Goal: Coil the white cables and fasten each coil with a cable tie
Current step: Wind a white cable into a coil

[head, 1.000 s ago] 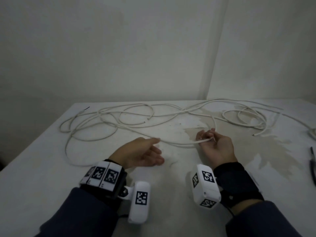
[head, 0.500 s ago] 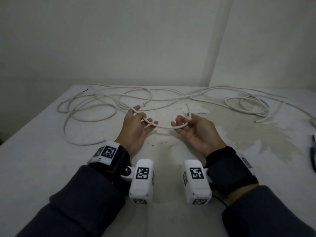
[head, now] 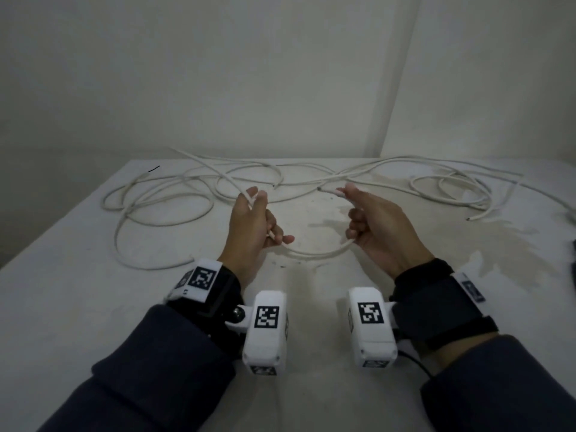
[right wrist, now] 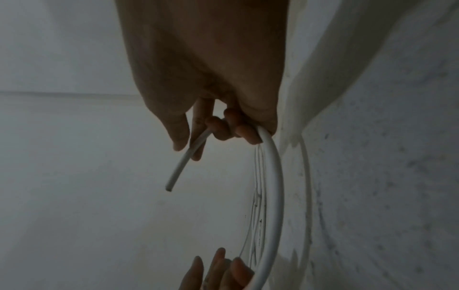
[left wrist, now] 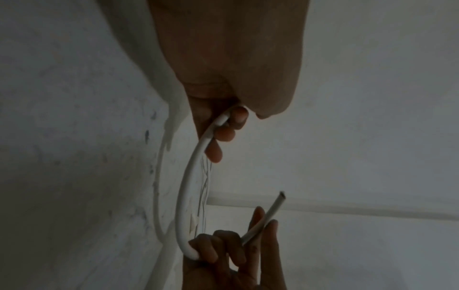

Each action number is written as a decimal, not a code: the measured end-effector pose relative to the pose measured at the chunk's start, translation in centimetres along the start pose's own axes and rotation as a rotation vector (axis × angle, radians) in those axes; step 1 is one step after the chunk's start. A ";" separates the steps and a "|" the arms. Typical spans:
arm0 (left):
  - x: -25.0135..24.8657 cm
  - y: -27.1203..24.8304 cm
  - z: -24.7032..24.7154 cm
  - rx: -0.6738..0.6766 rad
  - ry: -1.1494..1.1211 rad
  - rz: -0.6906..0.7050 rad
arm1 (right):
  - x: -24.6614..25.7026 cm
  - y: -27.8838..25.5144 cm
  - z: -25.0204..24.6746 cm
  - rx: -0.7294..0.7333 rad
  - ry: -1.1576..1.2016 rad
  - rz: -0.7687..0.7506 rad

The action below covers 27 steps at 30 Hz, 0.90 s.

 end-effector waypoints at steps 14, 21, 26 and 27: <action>0.4 -2.7 2.9 0.503 0.324 0.007 | 1.4 -1.7 2.2 0.174 -0.329 -0.318; 0.4 -3.3 3.3 0.558 0.366 0.026 | 1.0 -2.0 2.5 0.228 -0.302 -0.260; 0.5 -1.9 2.3 0.357 -0.004 -0.062 | -0.7 -2.0 2.4 0.263 -0.212 -0.014; 0.6 -1.8 2.3 0.356 -0.028 -0.069 | -1.2 -2.3 2.9 0.317 -0.208 0.027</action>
Point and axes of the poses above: each hand's wrist, its own y-axis towards the middle knuckle, its own z-axis out of the palm, x = y × z, the point moved 6 cm from there along y, towards the middle knuckle, and after that the axes turned 4 degrees about y, right-handed, at the moved point
